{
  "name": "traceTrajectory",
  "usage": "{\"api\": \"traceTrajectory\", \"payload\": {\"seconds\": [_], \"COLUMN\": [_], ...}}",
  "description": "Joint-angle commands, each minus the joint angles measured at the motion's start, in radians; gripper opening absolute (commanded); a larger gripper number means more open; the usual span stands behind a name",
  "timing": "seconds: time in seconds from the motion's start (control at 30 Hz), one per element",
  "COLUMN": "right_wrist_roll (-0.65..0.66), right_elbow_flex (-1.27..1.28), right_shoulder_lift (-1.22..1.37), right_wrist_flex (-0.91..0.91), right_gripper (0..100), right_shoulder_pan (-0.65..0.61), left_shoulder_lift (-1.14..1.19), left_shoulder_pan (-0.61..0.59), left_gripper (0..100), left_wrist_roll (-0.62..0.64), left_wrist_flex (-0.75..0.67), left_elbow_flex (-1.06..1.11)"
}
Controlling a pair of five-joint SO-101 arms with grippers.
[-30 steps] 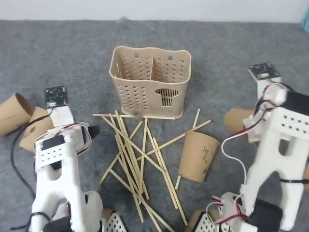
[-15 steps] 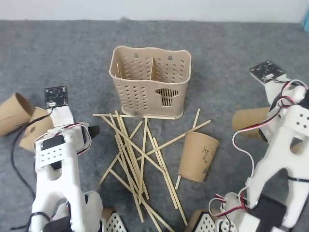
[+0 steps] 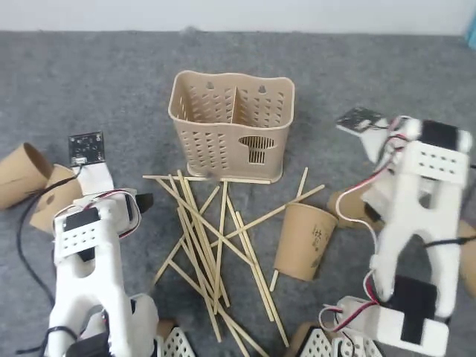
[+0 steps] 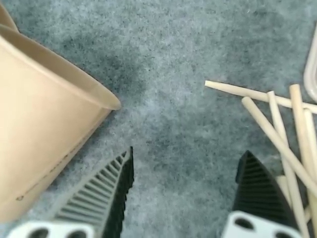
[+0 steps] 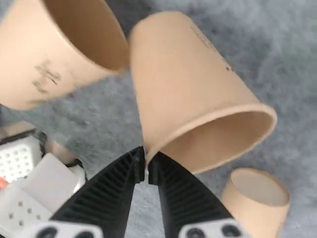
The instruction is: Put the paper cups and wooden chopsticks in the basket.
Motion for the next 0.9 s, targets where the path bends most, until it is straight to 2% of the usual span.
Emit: {"api": "traceTrajectory", "payload": {"seconds": [0.0, 0.17, 0.33, 0.53, 0.67, 0.8, 0.87], "right_wrist_roll": [-0.081, -0.16, -0.167, -0.334, -0.506, -0.7, -0.744], "right_elbow_flex": [-0.009, -0.011, -0.043, -0.226, -0.315, -0.316, -0.278], "right_shoulder_lift": [-0.013, -0.016, -0.016, -0.018, -0.019, -0.108, -0.202], "right_wrist_flex": [0.039, 0.039, 0.042, 0.042, 0.042, 0.045, 0.044], "right_gripper": [8.0, 26.3, 31.4, 31.4, 31.4, 31.4, 31.4], "right_shoulder_pan": [-0.102, -0.249, -0.315, -0.251, -0.173, -0.088, -0.064], "left_shoulder_lift": [-0.029, -0.029, -0.029, -0.029, -0.029, -0.029, -0.029], "left_shoulder_pan": [0.006, 0.008, 0.008, 0.008, 0.008, 0.008, 0.008], "left_gripper": [32, 32, 32, 32, 32, 32, 32], "left_wrist_roll": [-0.011, -0.011, -0.011, -0.011, -0.011, -0.011, -0.011], "left_wrist_flex": [-0.021, -0.021, -0.021, -0.023, -0.023, -0.023, -0.023], "left_elbow_flex": [-0.002, -0.002, -0.002, -0.002, -0.002, -0.004, -0.004]}}
